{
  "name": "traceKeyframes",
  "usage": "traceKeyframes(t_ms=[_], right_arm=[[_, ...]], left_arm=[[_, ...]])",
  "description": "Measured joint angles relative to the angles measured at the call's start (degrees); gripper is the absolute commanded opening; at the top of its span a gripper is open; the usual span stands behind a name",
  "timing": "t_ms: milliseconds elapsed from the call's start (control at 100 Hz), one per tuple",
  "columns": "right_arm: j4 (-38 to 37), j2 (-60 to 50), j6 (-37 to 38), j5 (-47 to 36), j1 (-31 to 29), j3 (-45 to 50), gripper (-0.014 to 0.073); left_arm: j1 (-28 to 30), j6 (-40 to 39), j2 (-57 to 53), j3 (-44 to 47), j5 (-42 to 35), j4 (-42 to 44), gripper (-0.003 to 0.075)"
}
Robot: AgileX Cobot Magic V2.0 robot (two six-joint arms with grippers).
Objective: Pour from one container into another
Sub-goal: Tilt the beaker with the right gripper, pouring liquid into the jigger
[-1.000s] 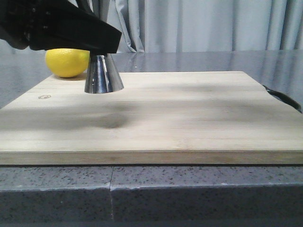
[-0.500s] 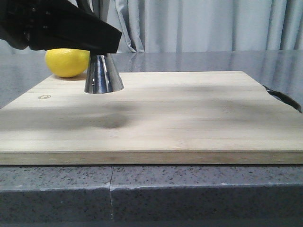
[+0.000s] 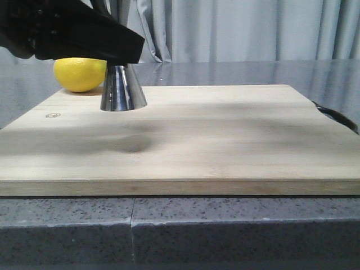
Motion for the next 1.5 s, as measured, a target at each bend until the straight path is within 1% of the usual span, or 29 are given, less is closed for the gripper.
traceKeyframes(t_ms=[730,1500], right_arm=[[-6.0,0.0,-0.1,-3.1,0.0,0.0,0.0225],[-10.9,0.0,0.0,-3.6,0.0,0.0,0.0225]], left_arm=[[0.0,0.0,0.0,0.0,0.6,1.0,-0.0019],[0.0,0.0,0.0,0.0,1.4,1.9,-0.0019]])
